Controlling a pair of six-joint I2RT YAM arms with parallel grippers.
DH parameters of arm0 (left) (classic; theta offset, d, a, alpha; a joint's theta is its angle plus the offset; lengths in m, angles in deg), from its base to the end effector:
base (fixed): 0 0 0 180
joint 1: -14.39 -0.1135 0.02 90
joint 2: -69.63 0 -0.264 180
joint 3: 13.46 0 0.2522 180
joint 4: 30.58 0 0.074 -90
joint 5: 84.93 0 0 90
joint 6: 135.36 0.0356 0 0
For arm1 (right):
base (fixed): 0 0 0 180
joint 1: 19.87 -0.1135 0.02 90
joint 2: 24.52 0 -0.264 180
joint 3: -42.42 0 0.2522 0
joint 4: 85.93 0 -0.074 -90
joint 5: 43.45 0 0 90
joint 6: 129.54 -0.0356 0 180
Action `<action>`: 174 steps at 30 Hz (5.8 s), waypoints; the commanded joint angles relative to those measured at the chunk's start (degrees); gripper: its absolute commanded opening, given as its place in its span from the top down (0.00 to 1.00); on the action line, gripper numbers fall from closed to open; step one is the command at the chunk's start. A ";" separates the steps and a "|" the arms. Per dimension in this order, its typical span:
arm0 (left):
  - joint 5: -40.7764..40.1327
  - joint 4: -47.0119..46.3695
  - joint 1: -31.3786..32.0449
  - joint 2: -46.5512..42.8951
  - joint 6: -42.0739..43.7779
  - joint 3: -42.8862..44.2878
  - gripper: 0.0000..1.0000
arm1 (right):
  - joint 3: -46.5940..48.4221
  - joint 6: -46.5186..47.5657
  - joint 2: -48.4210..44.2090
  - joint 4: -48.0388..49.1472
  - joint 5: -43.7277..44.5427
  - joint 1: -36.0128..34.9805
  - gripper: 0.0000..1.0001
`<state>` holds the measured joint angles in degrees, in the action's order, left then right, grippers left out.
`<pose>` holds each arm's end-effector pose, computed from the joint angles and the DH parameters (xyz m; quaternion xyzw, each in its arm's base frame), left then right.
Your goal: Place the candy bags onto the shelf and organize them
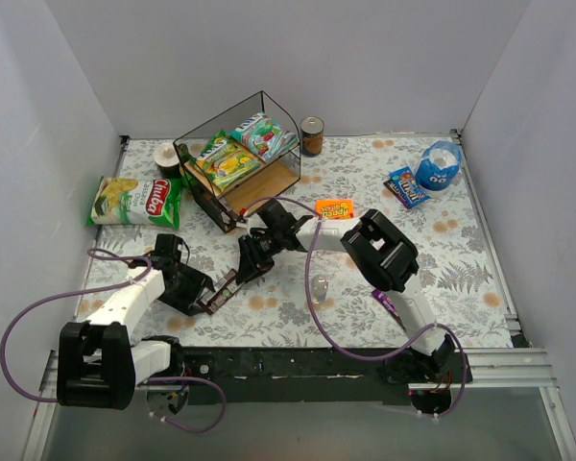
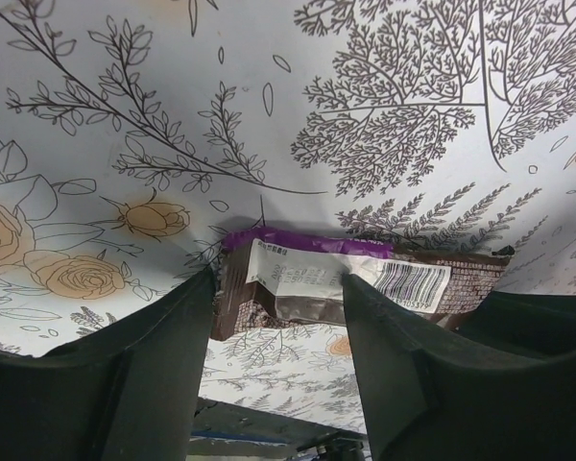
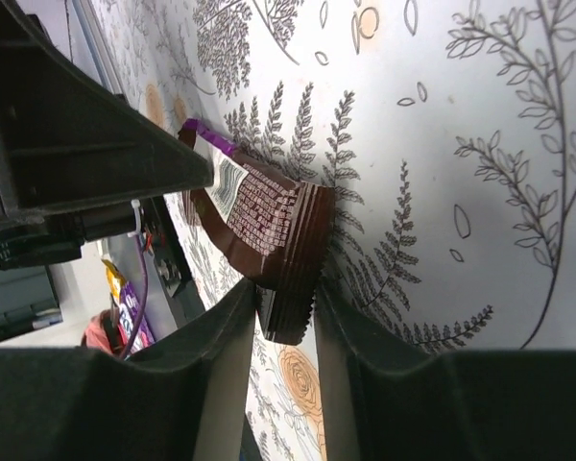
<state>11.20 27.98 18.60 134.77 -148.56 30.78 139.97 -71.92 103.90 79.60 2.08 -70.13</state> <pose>0.1639 -0.0159 0.1555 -0.7529 0.6496 -0.1054 0.0114 0.2816 0.3777 0.1202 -0.2751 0.8235 0.4951 0.0330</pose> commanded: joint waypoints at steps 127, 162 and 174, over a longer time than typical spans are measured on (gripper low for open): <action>-20.02 14.09 2.74 0.42 14.16 42.38 0.03 | 11.84 -65.97 2.19 1.67 62.75 0.78 0.70; -10.27 -0.40 2.65 -3.80 20.22 30.61 0.02 | -21.38 -36.27 -47.44 -17.98 60.37 20.54 0.35; -0.24 -8.94 2.82 -2.57 23.92 22.17 0.02 | -33.34 -32.48 -63.73 -41.36 64.68 37.60 0.35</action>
<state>8.44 21.71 21.26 132.59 -126.83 54.06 108.46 -106.19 41.56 49.37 64.48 -36.27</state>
